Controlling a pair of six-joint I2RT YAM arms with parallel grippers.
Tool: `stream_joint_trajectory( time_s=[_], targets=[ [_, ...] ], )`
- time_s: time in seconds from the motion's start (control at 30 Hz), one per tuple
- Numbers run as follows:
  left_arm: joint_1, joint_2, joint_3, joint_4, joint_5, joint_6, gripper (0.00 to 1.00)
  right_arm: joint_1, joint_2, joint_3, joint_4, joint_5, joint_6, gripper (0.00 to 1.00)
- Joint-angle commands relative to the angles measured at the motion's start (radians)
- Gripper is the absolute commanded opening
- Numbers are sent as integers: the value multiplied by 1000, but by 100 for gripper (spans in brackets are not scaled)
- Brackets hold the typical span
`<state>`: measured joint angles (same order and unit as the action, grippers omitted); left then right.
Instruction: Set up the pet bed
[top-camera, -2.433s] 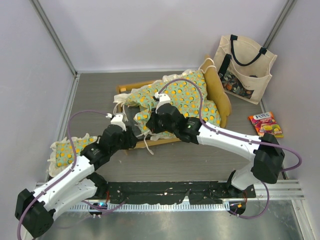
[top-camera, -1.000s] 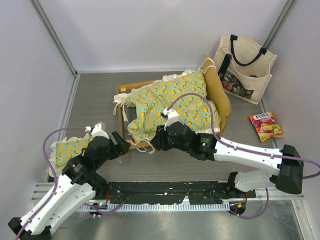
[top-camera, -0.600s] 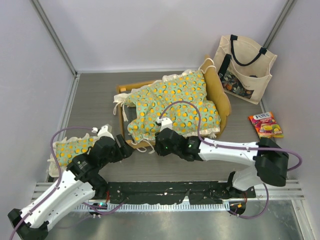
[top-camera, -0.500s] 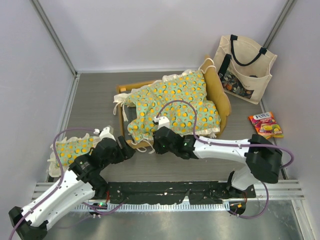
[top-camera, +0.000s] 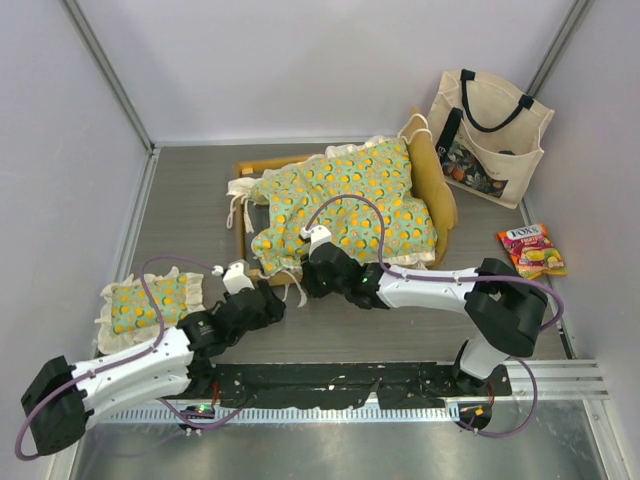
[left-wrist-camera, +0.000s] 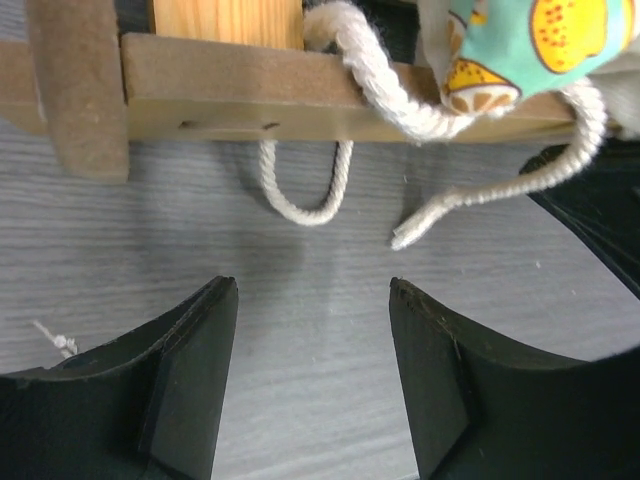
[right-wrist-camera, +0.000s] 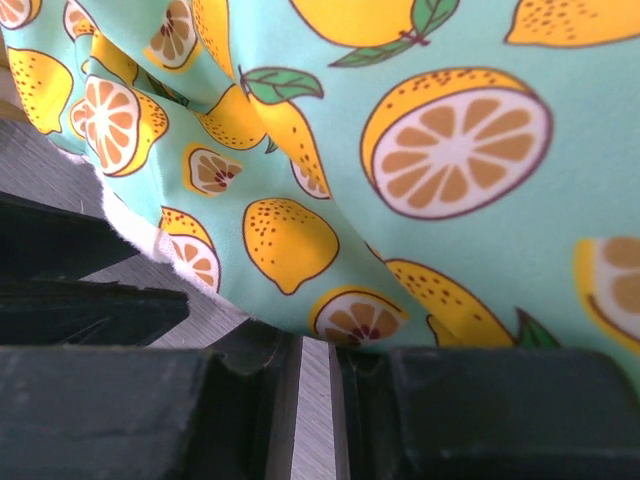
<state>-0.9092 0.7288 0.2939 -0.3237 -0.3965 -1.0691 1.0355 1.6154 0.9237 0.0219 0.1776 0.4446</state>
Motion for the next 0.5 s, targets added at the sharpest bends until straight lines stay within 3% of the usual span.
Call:
stream_joint_trajectory(
  time_s=[0.0, 0.33, 0.43, 0.47],
  targets=[
    [-26, 93, -33, 285, -206, -26, 65, -15, -29, -23, 136, -19, -38, 21],
    [-40, 374, 25, 319, -387, -32, 62, -15, -118, -80, 159, -52, -20, 21],
    [-46, 440, 16, 396, -429, -46, 62, -15, -147, -95, 161, -55, -14, 21],
    [-46, 457, 10, 447, -444, -51, 57, -15, -156, -101, 161, -56, -6, 21]
  ],
)
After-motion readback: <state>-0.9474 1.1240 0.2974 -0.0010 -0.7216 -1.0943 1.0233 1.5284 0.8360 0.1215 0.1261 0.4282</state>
